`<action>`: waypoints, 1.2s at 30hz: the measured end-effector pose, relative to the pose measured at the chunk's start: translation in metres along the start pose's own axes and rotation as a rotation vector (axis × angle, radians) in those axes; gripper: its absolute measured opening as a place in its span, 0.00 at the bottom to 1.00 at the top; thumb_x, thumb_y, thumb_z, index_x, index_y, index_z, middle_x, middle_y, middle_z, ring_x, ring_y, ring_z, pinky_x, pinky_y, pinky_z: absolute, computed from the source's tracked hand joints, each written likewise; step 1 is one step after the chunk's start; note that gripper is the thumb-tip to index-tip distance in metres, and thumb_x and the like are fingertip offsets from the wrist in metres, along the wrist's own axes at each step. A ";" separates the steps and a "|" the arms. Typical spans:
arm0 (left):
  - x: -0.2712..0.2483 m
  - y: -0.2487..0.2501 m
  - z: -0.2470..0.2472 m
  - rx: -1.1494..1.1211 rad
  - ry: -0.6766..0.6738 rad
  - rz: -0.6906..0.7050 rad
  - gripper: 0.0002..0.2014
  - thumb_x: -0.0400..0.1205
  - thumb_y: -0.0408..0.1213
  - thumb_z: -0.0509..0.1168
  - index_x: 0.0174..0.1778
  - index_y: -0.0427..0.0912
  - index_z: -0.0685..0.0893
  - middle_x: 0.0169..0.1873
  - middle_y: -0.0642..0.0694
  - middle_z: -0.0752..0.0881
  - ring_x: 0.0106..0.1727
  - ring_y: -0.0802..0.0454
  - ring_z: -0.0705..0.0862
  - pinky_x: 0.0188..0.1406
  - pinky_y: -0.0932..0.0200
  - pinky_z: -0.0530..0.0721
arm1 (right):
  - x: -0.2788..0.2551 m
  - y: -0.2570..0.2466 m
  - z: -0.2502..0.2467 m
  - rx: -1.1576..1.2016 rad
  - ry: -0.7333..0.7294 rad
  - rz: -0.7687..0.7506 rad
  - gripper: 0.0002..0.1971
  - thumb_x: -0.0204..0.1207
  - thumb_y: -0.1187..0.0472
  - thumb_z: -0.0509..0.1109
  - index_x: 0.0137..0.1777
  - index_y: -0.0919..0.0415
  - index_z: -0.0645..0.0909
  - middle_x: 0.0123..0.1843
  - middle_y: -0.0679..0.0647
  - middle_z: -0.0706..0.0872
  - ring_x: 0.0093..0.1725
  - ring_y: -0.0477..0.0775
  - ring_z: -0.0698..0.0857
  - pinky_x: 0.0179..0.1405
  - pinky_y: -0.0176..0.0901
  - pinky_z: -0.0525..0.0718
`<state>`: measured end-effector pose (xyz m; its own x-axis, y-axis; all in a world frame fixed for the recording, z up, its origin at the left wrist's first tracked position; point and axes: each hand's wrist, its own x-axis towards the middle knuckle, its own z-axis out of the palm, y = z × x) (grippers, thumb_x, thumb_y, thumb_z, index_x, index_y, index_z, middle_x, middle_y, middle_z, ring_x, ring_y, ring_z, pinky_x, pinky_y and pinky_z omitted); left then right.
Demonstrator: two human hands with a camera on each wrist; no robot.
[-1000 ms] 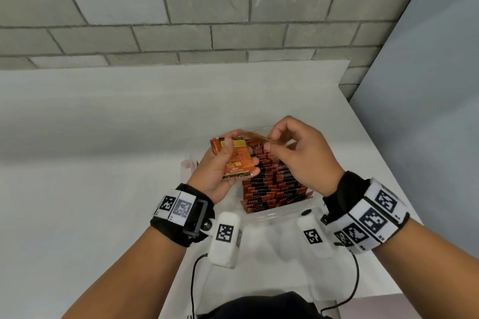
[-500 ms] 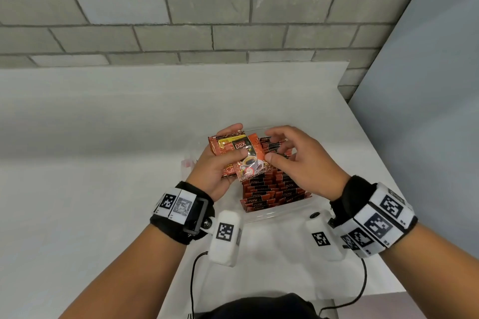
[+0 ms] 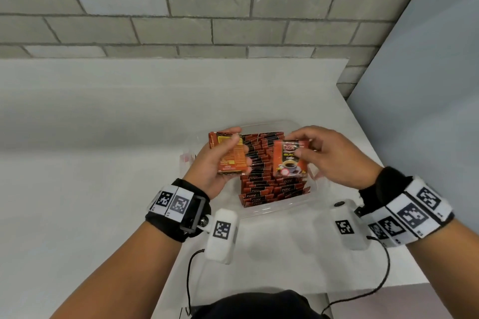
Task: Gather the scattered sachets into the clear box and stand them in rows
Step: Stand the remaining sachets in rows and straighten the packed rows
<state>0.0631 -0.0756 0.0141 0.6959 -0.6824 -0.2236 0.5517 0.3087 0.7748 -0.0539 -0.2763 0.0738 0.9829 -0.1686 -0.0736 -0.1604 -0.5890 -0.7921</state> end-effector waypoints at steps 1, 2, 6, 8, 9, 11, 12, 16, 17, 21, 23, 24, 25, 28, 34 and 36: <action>0.001 0.001 -0.003 -0.013 0.016 0.005 0.20 0.73 0.40 0.71 0.61 0.44 0.82 0.41 0.37 0.85 0.36 0.42 0.86 0.37 0.49 0.88 | -0.002 0.006 -0.005 -0.018 0.014 0.020 0.12 0.81 0.68 0.65 0.55 0.49 0.81 0.48 0.51 0.84 0.46 0.53 0.85 0.37 0.38 0.87; 0.001 0.002 -0.005 -0.019 0.026 0.012 0.22 0.71 0.40 0.73 0.62 0.44 0.82 0.41 0.38 0.85 0.37 0.42 0.86 0.37 0.48 0.88 | -0.005 0.011 -0.009 -0.035 0.013 0.042 0.13 0.81 0.69 0.65 0.52 0.48 0.81 0.48 0.53 0.85 0.46 0.56 0.86 0.43 0.47 0.88; 0.003 0.002 -0.005 -0.014 0.023 0.015 0.21 0.74 0.38 0.70 0.64 0.44 0.82 0.42 0.39 0.86 0.37 0.43 0.86 0.38 0.48 0.88 | -0.015 0.022 -0.008 -0.100 -0.120 0.088 0.12 0.82 0.69 0.62 0.48 0.49 0.79 0.47 0.47 0.86 0.43 0.59 0.86 0.50 0.57 0.86; 0.003 -0.001 -0.003 -0.015 0.026 0.000 0.19 0.75 0.37 0.70 0.63 0.44 0.82 0.42 0.38 0.86 0.37 0.42 0.86 0.38 0.48 0.88 | -0.018 0.022 -0.004 -0.091 -0.144 0.080 0.11 0.83 0.69 0.61 0.48 0.50 0.78 0.48 0.37 0.82 0.42 0.57 0.87 0.47 0.50 0.86; 0.003 -0.002 -0.002 -0.014 0.022 -0.007 0.19 0.75 0.36 0.71 0.63 0.44 0.82 0.42 0.38 0.86 0.37 0.42 0.86 0.37 0.48 0.88 | -0.018 0.021 -0.003 -0.094 -0.136 0.071 0.11 0.83 0.69 0.60 0.48 0.50 0.77 0.47 0.35 0.80 0.41 0.50 0.87 0.45 0.44 0.86; 0.003 -0.003 -0.002 -0.007 0.010 -0.013 0.20 0.75 0.36 0.72 0.63 0.44 0.82 0.43 0.38 0.85 0.38 0.41 0.86 0.36 0.49 0.87 | -0.017 0.019 -0.002 -0.123 -0.087 0.045 0.13 0.83 0.71 0.60 0.47 0.51 0.76 0.43 0.33 0.78 0.40 0.28 0.82 0.41 0.29 0.80; 0.002 -0.003 -0.001 -0.005 0.008 -0.012 0.20 0.74 0.37 0.72 0.63 0.44 0.82 0.43 0.38 0.85 0.38 0.41 0.86 0.36 0.49 0.87 | -0.016 0.018 -0.002 -0.134 -0.060 0.035 0.13 0.83 0.71 0.60 0.47 0.50 0.76 0.41 0.34 0.78 0.39 0.21 0.79 0.40 0.24 0.77; 0.002 -0.001 -0.002 0.009 0.023 -0.004 0.22 0.73 0.36 0.70 0.65 0.43 0.80 0.42 0.38 0.85 0.38 0.40 0.85 0.36 0.49 0.86 | -0.017 0.023 0.003 -0.207 -0.137 0.070 0.14 0.83 0.68 0.61 0.47 0.44 0.75 0.43 0.49 0.85 0.40 0.46 0.84 0.41 0.38 0.81; 0.002 -0.001 -0.002 0.013 0.025 -0.003 0.22 0.73 0.36 0.70 0.65 0.43 0.80 0.42 0.38 0.85 0.38 0.40 0.85 0.37 0.48 0.86 | -0.018 0.024 0.005 -0.229 -0.184 0.086 0.14 0.83 0.67 0.61 0.47 0.43 0.75 0.44 0.52 0.86 0.40 0.49 0.84 0.43 0.40 0.81; 0.001 0.001 -0.003 -0.002 0.020 -0.002 0.22 0.73 0.33 0.69 0.64 0.43 0.80 0.41 0.38 0.85 0.37 0.41 0.86 0.35 0.49 0.87 | -0.018 0.024 0.010 -0.308 -0.254 0.085 0.12 0.82 0.65 0.63 0.47 0.44 0.79 0.46 0.49 0.87 0.45 0.46 0.85 0.48 0.38 0.82; 0.001 0.002 -0.003 -0.006 0.019 0.000 0.23 0.72 0.32 0.69 0.65 0.43 0.80 0.41 0.38 0.85 0.37 0.41 0.86 0.35 0.49 0.87 | -0.017 0.024 0.011 -0.382 -0.258 0.067 0.08 0.80 0.63 0.67 0.48 0.48 0.85 0.47 0.44 0.86 0.47 0.45 0.84 0.52 0.37 0.81; 0.001 0.003 -0.003 -0.007 0.020 0.000 0.23 0.72 0.32 0.69 0.65 0.43 0.80 0.41 0.38 0.85 0.37 0.41 0.86 0.35 0.49 0.86 | -0.017 0.024 0.012 -0.436 -0.261 0.049 0.07 0.79 0.62 0.68 0.49 0.51 0.87 0.47 0.42 0.85 0.48 0.44 0.83 0.53 0.37 0.80; 0.001 0.003 -0.003 -0.008 0.020 0.001 0.23 0.72 0.32 0.69 0.65 0.43 0.80 0.41 0.38 0.85 0.37 0.42 0.86 0.35 0.49 0.87 | -0.016 0.024 0.012 -0.492 -0.265 0.032 0.07 0.78 0.62 0.70 0.50 0.52 0.88 0.47 0.42 0.82 0.49 0.44 0.81 0.55 0.37 0.78; 0.001 0.003 -0.004 -0.008 0.020 0.003 0.23 0.72 0.32 0.68 0.64 0.43 0.80 0.41 0.38 0.85 0.37 0.42 0.86 0.35 0.50 0.87 | -0.013 0.022 0.011 -0.571 -0.287 0.032 0.07 0.77 0.60 0.72 0.51 0.51 0.90 0.45 0.39 0.81 0.48 0.42 0.81 0.55 0.34 0.76; 0.002 0.003 -0.003 0.002 0.031 0.001 0.23 0.71 0.32 0.69 0.64 0.43 0.80 0.41 0.39 0.86 0.37 0.43 0.86 0.35 0.50 0.87 | 0.001 0.018 0.014 -0.657 -0.374 0.068 0.06 0.75 0.60 0.73 0.47 0.50 0.90 0.45 0.40 0.88 0.43 0.39 0.82 0.47 0.31 0.73; 0.002 0.003 -0.002 0.001 0.036 -0.001 0.23 0.71 0.33 0.69 0.64 0.43 0.80 0.40 0.39 0.86 0.36 0.43 0.86 0.34 0.50 0.87 | 0.003 0.018 0.016 -0.699 -0.398 0.070 0.05 0.76 0.60 0.73 0.47 0.50 0.89 0.46 0.42 0.88 0.45 0.42 0.83 0.48 0.32 0.74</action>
<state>0.0668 -0.0743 0.0148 0.7113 -0.6587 -0.2453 0.5519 0.3072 0.7752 -0.0521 -0.2752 0.0494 0.9059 -0.0071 -0.4235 -0.1130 -0.9677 -0.2254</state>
